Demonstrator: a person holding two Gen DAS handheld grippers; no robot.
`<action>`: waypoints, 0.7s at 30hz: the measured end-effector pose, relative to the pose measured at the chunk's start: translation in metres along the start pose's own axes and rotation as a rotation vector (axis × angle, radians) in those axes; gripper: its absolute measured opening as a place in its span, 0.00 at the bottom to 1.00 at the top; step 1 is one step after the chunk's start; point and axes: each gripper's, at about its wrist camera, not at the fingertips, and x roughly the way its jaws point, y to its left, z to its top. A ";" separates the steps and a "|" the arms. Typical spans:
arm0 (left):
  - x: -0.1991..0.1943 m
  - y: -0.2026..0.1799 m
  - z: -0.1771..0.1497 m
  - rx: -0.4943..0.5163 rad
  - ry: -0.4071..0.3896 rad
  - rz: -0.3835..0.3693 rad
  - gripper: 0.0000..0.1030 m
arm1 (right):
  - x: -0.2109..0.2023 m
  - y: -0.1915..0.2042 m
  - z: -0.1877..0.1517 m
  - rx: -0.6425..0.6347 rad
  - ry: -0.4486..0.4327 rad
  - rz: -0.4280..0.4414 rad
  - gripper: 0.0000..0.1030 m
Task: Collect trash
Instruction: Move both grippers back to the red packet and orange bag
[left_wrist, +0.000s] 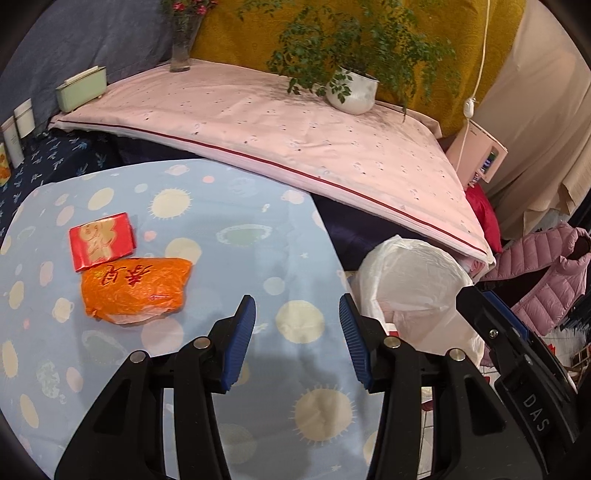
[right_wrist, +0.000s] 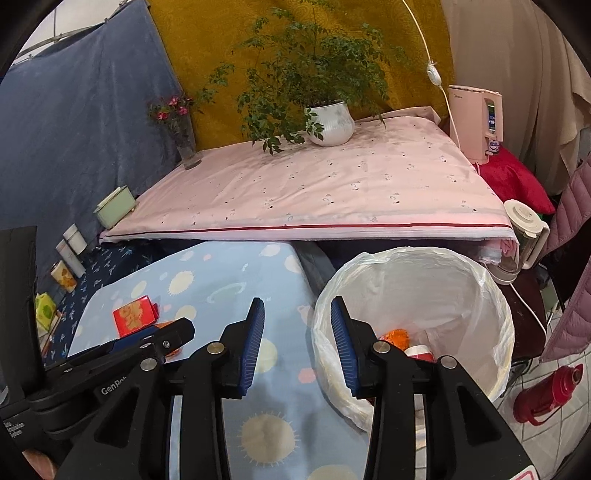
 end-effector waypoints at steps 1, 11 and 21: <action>-0.001 0.005 0.000 -0.007 0.000 0.004 0.44 | 0.001 0.004 0.000 -0.005 0.003 0.004 0.37; -0.008 0.062 -0.004 -0.092 -0.010 0.072 0.46 | 0.017 0.049 -0.009 -0.068 0.042 0.047 0.41; -0.014 0.126 -0.009 -0.171 -0.023 0.160 0.56 | 0.038 0.098 -0.023 -0.133 0.093 0.103 0.48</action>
